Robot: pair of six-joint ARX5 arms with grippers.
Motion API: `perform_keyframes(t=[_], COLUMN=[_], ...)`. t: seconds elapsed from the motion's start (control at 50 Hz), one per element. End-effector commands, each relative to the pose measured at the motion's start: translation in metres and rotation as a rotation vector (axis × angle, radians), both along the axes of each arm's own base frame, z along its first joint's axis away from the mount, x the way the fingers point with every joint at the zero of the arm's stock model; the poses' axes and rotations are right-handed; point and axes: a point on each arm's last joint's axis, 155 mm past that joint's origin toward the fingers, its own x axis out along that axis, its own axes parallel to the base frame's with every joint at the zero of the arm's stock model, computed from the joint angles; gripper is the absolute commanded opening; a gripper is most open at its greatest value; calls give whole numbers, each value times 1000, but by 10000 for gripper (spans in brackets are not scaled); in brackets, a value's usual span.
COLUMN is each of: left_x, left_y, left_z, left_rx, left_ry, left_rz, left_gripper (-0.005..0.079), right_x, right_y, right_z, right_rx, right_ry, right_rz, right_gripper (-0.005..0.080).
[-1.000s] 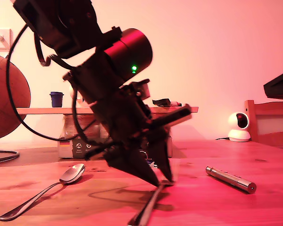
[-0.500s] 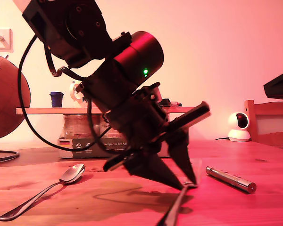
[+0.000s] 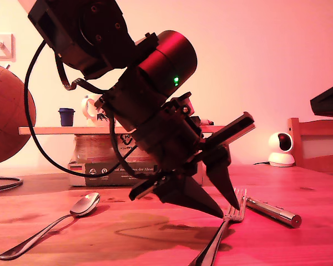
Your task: Slide the metallic fork to the right
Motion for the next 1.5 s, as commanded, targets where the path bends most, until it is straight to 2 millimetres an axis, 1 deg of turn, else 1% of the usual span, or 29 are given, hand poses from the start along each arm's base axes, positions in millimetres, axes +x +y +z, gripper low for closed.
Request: perform_keyframes(t=[0.0,0.22,0.32,0.36,0.52,0.6,0.68,0.74,0.82,0.94,0.98,1.06,1.24,1.36,1.48], left_x=[4,11,11,10,6,6,8,10,11,9,9,8,5,2,2], left_y=[9,28,35,37,47,57,71,82,95,113,118,126,138,150,171], left_z=[-8,18,35,42,68,79,90,99,111,126,130,139,159,167,168], left_rx=[24,70,85,83,85,108,161,195,242,275,281,291,299,303,312], left_ry=[1,-88,-140,-148,-192,-216,-274,-303,-363,-397,-402,-424,-497,-519,-538], left_rz=[7,-62,-107,-110,-131,-120,-129,-105,-117,-105,-94,-73,-70,-54,-21], left_gripper=[191,170,88,68,53,16,-16,-16,-16,-16,-16,-16,-17,-17,-18], right_x=[-1,-1,-1,-1,1,3,7,12,21,33,39,49,62,64,66], right_y=[1,1,1,1,-1,-2,-5,-8,-16,-26,-32,-43,-62,-67,-71], right_z=[9,9,9,9,9,9,9,10,14,24,26,31,40,44,49], right_rx=[20,20,20,20,17,15,10,2,3,-14,-21,-30,-14,-11,-14], right_ry=[-17,-17,-18,-18,-20,-22,-28,-42,-68,-140,-159,-189,-217,-223,-240], right_rz=[6,5,5,4,-10,-24,-44,-75,-137,-208,-248,-314,-409,-418,-424], right_gripper=[-12,-12,-12,-12,-12,-12,-12,-12,-12,-12,-12,-12,-12,-12,-12])
